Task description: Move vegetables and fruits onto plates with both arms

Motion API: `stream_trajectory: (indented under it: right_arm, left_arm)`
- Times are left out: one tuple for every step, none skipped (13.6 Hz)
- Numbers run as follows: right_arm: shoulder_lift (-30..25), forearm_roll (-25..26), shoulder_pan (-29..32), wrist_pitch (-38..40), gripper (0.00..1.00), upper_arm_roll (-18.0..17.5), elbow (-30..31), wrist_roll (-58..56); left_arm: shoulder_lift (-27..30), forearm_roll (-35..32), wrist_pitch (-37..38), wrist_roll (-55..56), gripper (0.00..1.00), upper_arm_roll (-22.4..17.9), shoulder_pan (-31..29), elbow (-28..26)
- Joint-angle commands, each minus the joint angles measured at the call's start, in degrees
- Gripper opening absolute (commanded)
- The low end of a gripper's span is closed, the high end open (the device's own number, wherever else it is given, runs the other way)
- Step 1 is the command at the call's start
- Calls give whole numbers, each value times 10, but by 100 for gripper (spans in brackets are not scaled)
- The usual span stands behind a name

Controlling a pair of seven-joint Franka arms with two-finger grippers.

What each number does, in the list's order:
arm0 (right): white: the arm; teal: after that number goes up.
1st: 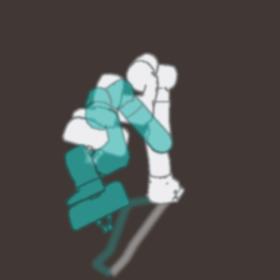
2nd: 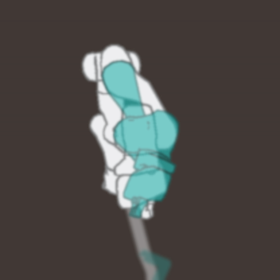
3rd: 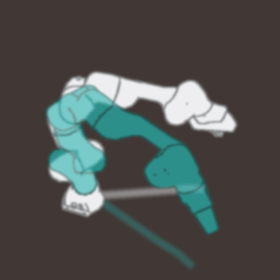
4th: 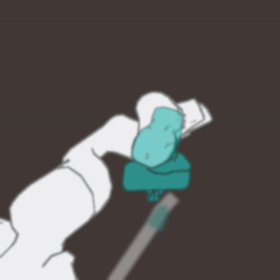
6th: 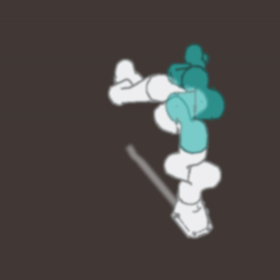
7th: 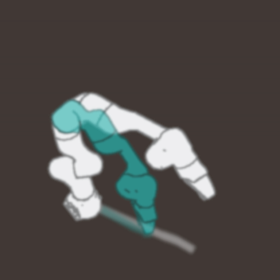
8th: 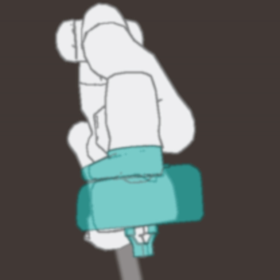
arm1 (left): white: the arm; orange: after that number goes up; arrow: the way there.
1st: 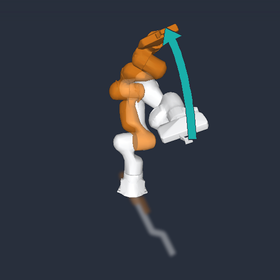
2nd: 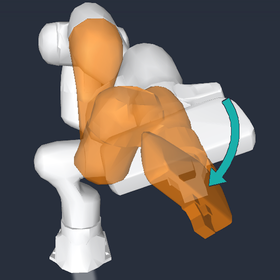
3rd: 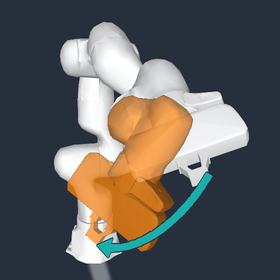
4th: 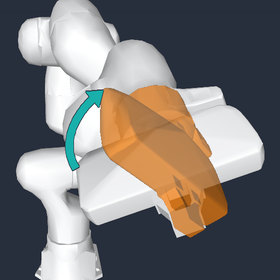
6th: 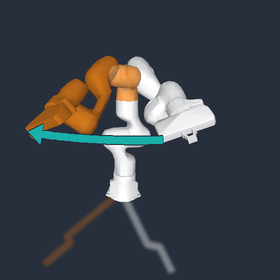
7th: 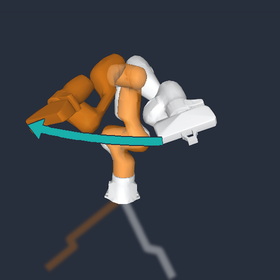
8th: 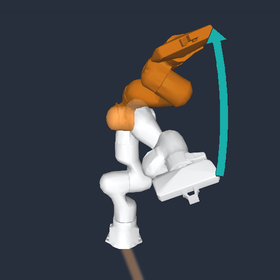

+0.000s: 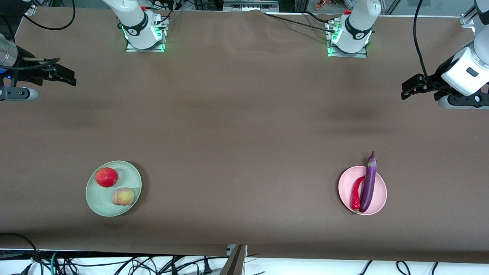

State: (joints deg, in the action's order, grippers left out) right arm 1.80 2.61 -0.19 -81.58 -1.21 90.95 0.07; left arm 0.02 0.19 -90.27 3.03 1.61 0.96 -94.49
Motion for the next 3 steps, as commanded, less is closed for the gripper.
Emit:
stream_trajectory:
  right_arm:
    - [7,-4,3,4,100,-2,-15,0]
    - [8,-4,3,4,100,-1,-15,1]
    - [8,-4,3,4,100,-1,-15,4]
  left_arm:
    - [9,-10,3,-9,100,-2,2,-3]
    - [9,-10,3,-9,100,-2,2,-3]
    - [9,-10,3,-9,100,-2,2,-3]
